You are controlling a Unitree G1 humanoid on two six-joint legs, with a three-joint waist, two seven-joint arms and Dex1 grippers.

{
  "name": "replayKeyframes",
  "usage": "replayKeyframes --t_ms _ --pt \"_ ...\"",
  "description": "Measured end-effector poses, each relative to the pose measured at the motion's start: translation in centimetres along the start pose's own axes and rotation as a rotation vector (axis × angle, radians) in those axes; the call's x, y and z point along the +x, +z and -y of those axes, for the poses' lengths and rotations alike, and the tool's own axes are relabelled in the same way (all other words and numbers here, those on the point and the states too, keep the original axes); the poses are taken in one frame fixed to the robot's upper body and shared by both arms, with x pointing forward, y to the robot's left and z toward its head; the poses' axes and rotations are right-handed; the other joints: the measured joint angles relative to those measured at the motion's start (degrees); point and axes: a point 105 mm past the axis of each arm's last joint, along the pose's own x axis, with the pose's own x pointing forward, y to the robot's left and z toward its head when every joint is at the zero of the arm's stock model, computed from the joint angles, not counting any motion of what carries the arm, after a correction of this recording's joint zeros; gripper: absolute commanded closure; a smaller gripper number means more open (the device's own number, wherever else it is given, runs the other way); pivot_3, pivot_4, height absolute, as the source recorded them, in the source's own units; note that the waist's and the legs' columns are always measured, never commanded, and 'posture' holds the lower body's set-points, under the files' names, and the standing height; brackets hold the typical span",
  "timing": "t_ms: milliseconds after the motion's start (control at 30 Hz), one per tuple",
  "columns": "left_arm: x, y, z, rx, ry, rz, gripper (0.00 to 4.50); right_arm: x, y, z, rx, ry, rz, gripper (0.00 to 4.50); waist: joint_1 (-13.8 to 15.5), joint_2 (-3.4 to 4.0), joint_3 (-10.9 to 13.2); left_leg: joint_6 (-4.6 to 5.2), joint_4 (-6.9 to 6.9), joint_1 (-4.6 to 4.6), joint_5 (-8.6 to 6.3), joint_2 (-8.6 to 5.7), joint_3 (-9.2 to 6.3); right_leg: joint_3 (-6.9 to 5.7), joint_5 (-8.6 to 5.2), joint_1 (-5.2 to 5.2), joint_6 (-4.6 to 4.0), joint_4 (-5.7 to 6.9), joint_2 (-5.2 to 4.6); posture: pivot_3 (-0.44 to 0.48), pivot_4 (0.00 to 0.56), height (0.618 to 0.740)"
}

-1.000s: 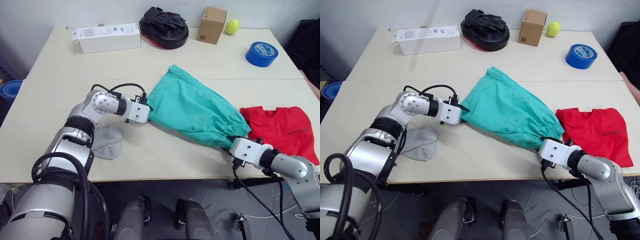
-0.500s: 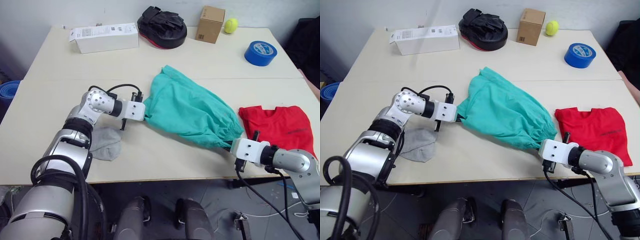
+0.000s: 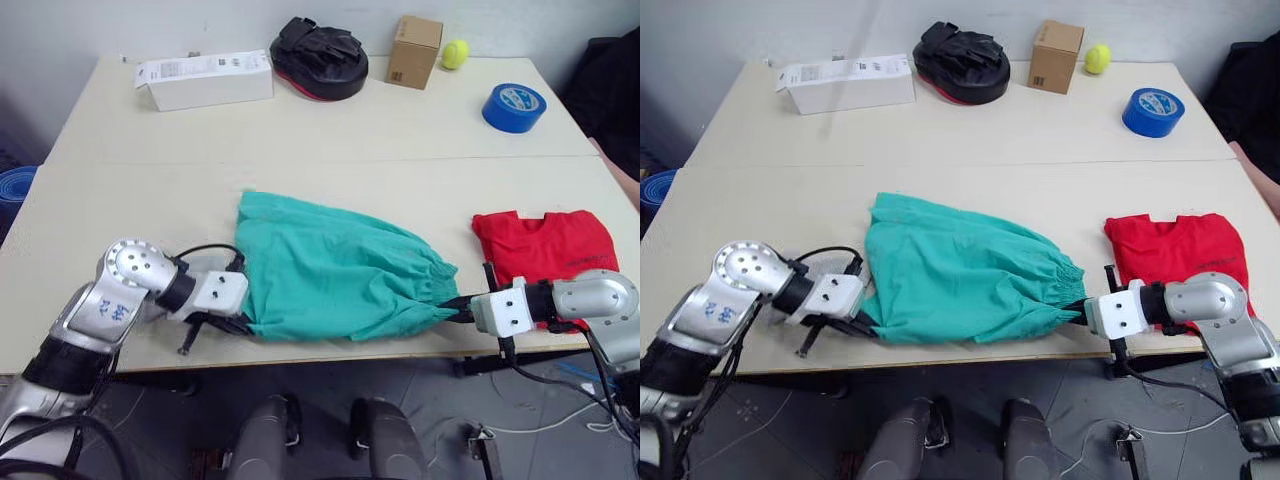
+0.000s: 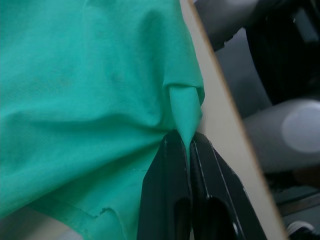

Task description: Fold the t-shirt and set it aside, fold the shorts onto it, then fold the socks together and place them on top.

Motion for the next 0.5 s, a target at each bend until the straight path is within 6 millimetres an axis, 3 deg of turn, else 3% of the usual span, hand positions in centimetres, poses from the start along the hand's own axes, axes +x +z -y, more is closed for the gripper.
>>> replayKeyframes --t_ms 200,233,333,500 --pt "0.7 0.7 -1.1 -0.070 0.149 0.038 4.46 -0.6 -1.2 0.1 -0.018 -0.009 -0.022 4.46 -0.2 0.01 0.0 -0.34 -0.29 0.02 0.11 0.01 0.11 0.42 0.00 -0.14 -0.03 0.49 0.01 0.000 0.150 0.740" --pt "0.6 0.7 -1.3 -0.074 0.163 0.039 4.29 -0.6 -1.2 0.2 -0.018 -0.011 -0.023 4.50 -0.2 0.01 0.0 -0.36 -0.30 0.03 0.12 0.04 0.11 0.40 -0.05 -0.16 -0.12 0.56 0.03 0.000 0.150 0.740" --pt "0.0 0.8 -1.8 -0.104 0.206 0.058 3.57 -0.8 -1.2 0.3 0.031 -0.029 -0.012 3.57 -0.3 0.01 0.0 -0.39 -0.30 0.07 0.25 0.20 0.09 0.29 -0.22 -0.16 -0.41 0.68 0.13 0.000 0.150 0.740" --pt "-2.1 0.9 -1.2 -0.151 0.187 0.104 1.98 -1.4 -0.4 -0.5 0.144 -0.038 0.030 1.86 -0.3 0.02 0.0 -0.53 -0.30 0.09 0.23 0.24 0.01 0.24 -0.30 -0.17 -0.53 0.83 0.10 0.000 0.150 0.740"
